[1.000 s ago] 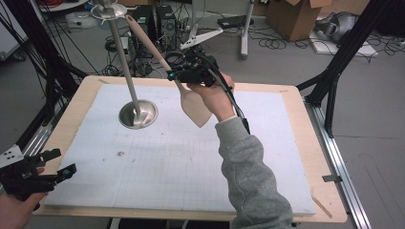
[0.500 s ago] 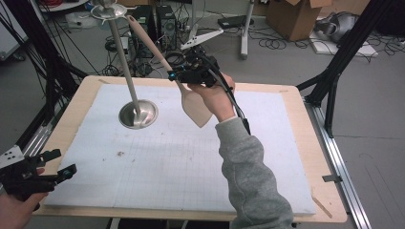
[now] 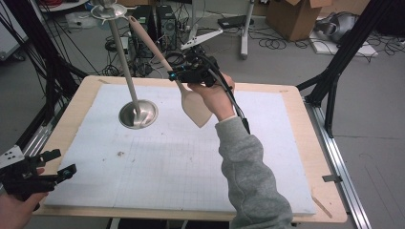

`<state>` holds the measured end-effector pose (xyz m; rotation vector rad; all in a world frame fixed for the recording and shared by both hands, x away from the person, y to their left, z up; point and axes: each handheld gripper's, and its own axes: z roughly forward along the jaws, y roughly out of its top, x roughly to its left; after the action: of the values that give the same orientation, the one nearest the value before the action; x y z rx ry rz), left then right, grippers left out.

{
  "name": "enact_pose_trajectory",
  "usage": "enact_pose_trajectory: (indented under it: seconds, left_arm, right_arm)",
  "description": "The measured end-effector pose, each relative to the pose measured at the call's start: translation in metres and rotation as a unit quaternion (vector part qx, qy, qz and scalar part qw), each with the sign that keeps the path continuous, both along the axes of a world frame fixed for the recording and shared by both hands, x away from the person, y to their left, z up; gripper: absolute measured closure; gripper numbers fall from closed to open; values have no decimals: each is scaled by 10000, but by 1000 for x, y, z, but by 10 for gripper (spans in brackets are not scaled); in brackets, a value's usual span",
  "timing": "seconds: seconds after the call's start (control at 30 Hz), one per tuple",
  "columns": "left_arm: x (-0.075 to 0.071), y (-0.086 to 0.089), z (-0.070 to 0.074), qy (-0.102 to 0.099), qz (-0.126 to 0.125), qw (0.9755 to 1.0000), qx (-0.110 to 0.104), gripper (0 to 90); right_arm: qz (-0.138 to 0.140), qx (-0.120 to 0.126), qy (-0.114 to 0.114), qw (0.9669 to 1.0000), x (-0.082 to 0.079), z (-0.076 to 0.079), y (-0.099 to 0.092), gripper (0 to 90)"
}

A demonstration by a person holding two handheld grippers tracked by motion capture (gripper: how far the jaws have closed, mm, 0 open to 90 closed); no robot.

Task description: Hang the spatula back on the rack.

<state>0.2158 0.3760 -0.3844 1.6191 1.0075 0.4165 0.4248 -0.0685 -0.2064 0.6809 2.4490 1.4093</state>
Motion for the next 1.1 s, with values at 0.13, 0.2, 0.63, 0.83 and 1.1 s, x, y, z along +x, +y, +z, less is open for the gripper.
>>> enact_pose_trajectory:
  seconds: [0.13, 0.2, 0.63, 0.83, 1.1]
  left_arm:
    - [0, -1, 0, 2, 2, 10000, -7, 23]
    - [0, 0, 0, 7, 2, 10000, -5, 23]
    - [0, 0, -1, 25, 7, 10000, -13, 23]
    - [-1, -2, -1, 16, -12, 10000, -29, 23]
    - [0, -5, -1, 23, -58, 10000, 1, 23]
  right_arm:
    - [-1, -2, 16, 10000, 1, -1, 1, 787]
    - [19, 13, 25, 10000, 1, -1, 1, 787]
    - [65, -50, 70, 9999, 6, -5, 7, 787]
    - [78, -83, 119, 9999, 10, -9, 13, 787]
    - [143, -125, 193, 9996, 17, -16, 24, 787]
